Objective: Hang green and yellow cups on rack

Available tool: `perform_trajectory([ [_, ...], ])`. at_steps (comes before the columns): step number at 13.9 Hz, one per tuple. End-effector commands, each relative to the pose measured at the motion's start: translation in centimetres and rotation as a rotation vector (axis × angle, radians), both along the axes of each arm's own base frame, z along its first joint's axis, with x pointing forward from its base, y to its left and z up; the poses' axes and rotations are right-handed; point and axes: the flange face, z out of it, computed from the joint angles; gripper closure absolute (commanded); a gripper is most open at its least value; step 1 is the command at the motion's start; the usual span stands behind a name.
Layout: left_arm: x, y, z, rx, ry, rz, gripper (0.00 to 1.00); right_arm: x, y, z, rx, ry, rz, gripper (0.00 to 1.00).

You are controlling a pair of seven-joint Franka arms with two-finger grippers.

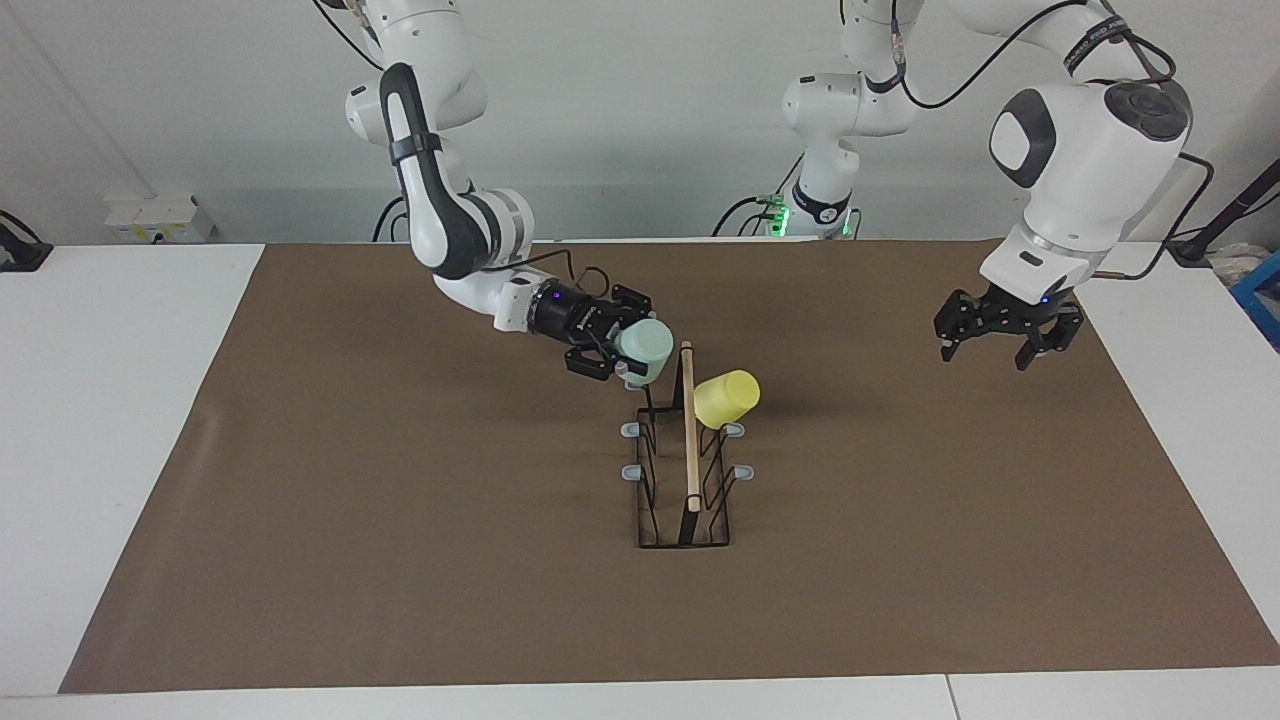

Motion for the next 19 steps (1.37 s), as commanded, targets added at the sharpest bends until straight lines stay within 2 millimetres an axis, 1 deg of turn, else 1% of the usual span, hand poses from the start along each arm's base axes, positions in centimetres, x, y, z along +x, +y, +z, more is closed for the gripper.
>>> perform_trajectory([
  [1, -0.4, 1.5, 1.7, -0.008, 0.032, -0.036, 0.0, 1.8, -0.7, -1.5, 0.006, -0.027, -0.03, 1.0],
  [2, -0.8, 2.0, 1.9, -0.008, 0.045, -0.043, 0.0, 1.7, -0.6, -1.5, 0.005, -0.027, -0.028, 1.0],
  [3, -1.6, 2.7, 2.7, -0.011, 0.036, -0.031, 0.0, 1.6, -0.4, -2.2, 0.0, -0.022, -0.025, 1.0],
  [4, -1.8, 2.8, 2.7, -0.012, 0.041, -0.029, 0.0, 1.5, -0.2, -3.1, -0.001, -0.012, -0.025, 1.0],
  [5, -2.0, 2.9, 2.7, -0.013, 0.049, -0.026, 0.0, 1.4, -0.1, -3.4, 0.0, -0.015, -0.024, 1.0],
  [8, -2.6, 3.0, 3.5, -0.016, 0.053, -0.027, 0.0, 1.1, -0.1, -3.7, 0.001, -0.009, -0.03, 1.0],
  [9, -2.7, 3.0, 3.9, -0.017, 0.049, -0.021, 0.0, 0.6, 0.4, -3.9, 0.011, 0.003, -0.035, 1.0],
  [11, -3.2, 3.0, 4.9, -0.019, 0.049, -0.018, 0.0, -1.4, 2.3, -4.7, 0.045, 0.049, -0.052, 1.0],
  [12, -3.4, 3.1, 5.1, -0.022, 0.049, -0.018, 0.0, -1.8, 2.6, -4.7, 0.046, 0.05, -0.05, 1.0],
  [13, -3.5, 2.8, 5.4, -0.039, 0.044, -0.018, 0.0, -1.9, 2.5, -4.9, 0.033, 0.038, -0.051, 1.0],
  [15, -3.8, 2.3, 6.1, -0.063, 0.044, -0.01, 0.0, -1.9, 1.5, -5.6, 0.01, 0.03, -0.067, 1.0],
  [16, -4.3, 2.3, 6.8, -0.067, 0.036, 0.009, 0.0, -1.9, 1.5, -5.5, 0.01, 0.028, -0.067, 1.0],
  [17, -4.4, 1.8, 7.0, -0.068, 0.04, 0.013, 0.0, -1.8, 1.4, -5.4, 0.008, 0.026, -0.067, 0.62],
  [18, -4.4, 1.6, 7.4, -0.068, 0.047, 0.011, 0.0, -1.5, 1.2, -5.3, 0.008, 0.023, -0.071, 0.13],
  [19, -4.4, 1.6, 7.6, -0.065, 0.059, 0.009, 0.0, -1.4, 1.1, -5.2, 0.009, 0.023, -0.073, 0.0],
])
